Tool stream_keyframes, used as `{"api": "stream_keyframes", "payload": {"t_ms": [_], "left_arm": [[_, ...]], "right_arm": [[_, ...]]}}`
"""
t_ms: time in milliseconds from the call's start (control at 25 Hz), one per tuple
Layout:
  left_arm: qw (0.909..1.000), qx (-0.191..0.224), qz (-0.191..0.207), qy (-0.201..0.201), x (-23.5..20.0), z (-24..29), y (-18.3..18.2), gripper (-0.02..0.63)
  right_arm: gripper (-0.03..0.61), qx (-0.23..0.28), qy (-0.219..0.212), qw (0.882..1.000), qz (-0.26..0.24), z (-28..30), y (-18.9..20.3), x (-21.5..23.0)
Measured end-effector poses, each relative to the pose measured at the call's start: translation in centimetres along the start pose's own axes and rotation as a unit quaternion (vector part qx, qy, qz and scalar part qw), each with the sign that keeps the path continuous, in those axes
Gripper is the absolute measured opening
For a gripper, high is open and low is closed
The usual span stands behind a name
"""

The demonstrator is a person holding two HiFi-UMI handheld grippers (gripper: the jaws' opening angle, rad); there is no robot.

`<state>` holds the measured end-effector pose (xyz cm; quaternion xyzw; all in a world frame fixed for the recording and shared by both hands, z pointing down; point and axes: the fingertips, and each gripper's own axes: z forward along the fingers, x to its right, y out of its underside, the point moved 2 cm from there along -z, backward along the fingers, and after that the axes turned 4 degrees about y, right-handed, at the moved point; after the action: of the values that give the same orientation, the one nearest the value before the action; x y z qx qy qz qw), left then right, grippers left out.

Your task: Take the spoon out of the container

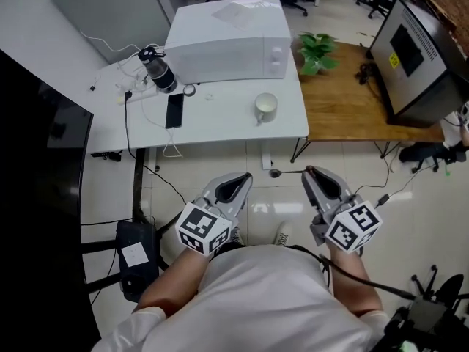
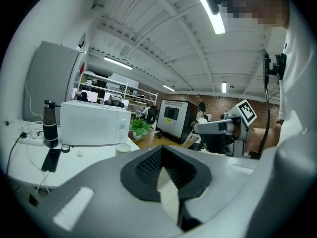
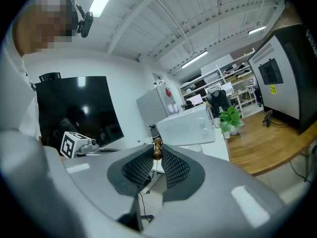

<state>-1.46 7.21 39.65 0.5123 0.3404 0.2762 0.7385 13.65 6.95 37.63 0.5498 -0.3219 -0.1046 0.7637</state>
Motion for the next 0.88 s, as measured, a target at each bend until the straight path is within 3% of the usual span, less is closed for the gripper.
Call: {"api": "stream_keyframes", "payload": {"t_ms": [360, 880], "left_arm": [[0.9997, 0.003, 0.0, 0.022, -0.9, -1.4, 0.3, 0.003], [0.9998, 0.004, -0.011, 0.018, -0.2, -1.7, 0.8, 0.003]], "right_arm": [[0.055, -0.005, 0.022, 1.0, -0.009, 0.5, 0.9, -2.0], [0.055, -0.016, 0.012, 0.999, -0.026, 0.4, 1.1, -2.8]]}}
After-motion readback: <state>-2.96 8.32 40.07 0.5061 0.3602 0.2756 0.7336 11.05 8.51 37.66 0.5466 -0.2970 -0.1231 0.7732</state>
